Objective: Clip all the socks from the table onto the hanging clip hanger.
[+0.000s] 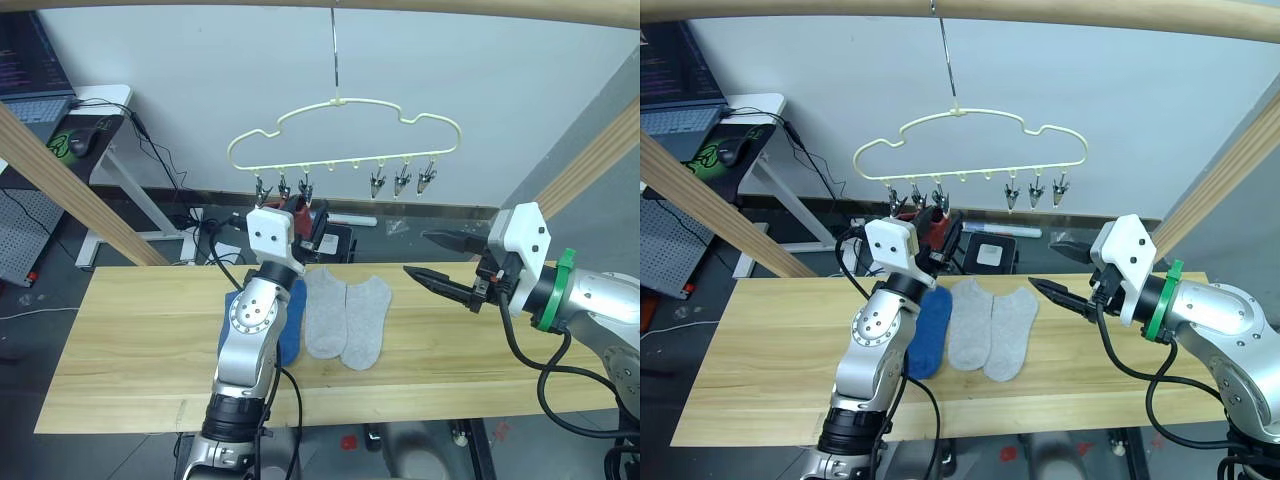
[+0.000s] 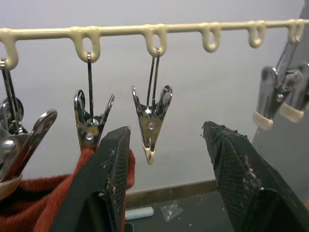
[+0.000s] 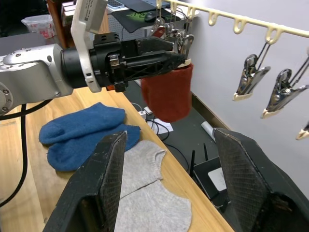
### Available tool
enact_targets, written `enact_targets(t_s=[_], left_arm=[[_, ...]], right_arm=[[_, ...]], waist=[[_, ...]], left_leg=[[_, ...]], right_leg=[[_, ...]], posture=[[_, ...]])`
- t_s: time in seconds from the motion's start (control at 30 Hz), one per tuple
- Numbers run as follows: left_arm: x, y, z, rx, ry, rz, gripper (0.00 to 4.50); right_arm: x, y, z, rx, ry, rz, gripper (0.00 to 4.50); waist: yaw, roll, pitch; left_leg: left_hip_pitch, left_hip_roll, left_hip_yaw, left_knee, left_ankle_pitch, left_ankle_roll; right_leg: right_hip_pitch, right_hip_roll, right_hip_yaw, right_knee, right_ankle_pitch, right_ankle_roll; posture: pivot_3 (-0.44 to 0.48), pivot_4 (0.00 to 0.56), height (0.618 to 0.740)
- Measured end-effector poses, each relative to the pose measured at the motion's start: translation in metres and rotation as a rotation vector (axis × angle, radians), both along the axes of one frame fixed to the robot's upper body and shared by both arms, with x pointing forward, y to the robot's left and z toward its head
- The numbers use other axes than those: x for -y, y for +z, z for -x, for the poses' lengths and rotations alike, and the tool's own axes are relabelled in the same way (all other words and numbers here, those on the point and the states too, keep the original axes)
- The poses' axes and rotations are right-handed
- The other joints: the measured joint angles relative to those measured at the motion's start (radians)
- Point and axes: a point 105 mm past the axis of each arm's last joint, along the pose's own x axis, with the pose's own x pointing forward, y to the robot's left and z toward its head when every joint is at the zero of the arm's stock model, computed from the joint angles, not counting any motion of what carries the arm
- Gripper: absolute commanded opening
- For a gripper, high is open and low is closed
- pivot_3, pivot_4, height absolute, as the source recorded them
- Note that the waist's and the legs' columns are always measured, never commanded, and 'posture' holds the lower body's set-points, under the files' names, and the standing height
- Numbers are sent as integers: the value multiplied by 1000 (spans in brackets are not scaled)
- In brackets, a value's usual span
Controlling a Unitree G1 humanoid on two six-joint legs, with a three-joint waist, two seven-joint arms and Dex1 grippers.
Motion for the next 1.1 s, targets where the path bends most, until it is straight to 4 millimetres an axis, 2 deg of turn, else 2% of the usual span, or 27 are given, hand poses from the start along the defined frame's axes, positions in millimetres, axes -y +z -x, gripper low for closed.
enact_targets(t_s=[0.27,0.83,1.0,1.1], left_arm=[[-1,1,-6,-13,18,31,2579],[-1,16,-14,12,19,60,2579],[-3,11,-17,-7,27,60,2579],[-5,11,-18,-7,31,61,2006]], right_arm=[[1,1,-1,2,-9,3,2976],[2,0,-1,-2,-14,4,2976],[2,0,-1,-1,-14,5,2976],[2,-1,-1,-1,-14,5,2976]], waist=[[-9,0,0],[-10,0,1],[-10,0,1],[-11,0,1]], left_leg=[[0,0,0,0,0,0],[0,0,0,-2,0,0],[0,0,0,-2,0,0],[0,0,0,-2,0,0]], right_leg=[[0,0,0,0,-1,1],[0,0,0,-1,-2,3],[0,0,0,-1,-2,3],[0,0,0,-2,-2,3]], posture=[[-211,323,735],[-215,317,735],[-216,317,735],[-215,316,735]])
